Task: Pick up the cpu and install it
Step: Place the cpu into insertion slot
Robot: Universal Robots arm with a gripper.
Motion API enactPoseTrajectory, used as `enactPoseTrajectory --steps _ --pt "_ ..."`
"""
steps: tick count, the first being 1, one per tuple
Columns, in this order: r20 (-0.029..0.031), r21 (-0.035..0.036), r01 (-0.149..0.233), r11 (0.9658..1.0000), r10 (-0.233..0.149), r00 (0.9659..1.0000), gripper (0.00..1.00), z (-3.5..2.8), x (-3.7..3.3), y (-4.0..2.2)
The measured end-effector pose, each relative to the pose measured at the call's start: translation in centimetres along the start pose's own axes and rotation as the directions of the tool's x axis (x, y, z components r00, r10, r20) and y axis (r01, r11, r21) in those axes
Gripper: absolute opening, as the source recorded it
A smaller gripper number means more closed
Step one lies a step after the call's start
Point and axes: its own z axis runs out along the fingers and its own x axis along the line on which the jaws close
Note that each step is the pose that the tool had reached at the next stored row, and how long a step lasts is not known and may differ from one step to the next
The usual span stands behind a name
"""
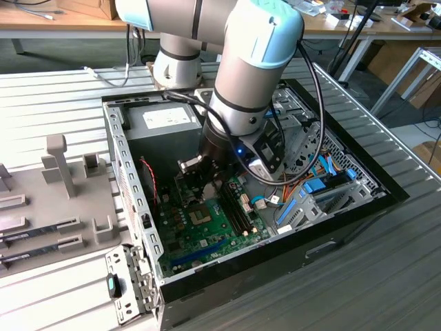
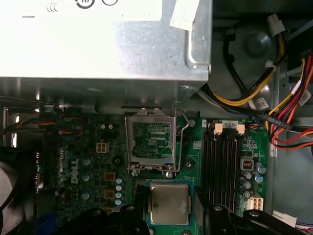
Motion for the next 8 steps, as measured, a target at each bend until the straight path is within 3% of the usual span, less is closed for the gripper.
enactPoseTrajectory --steps 8 --pt "-0.0005 0.0123 -0.025 0.9996 0.025 0.9997 0.47 0.82 0.45 0.02"
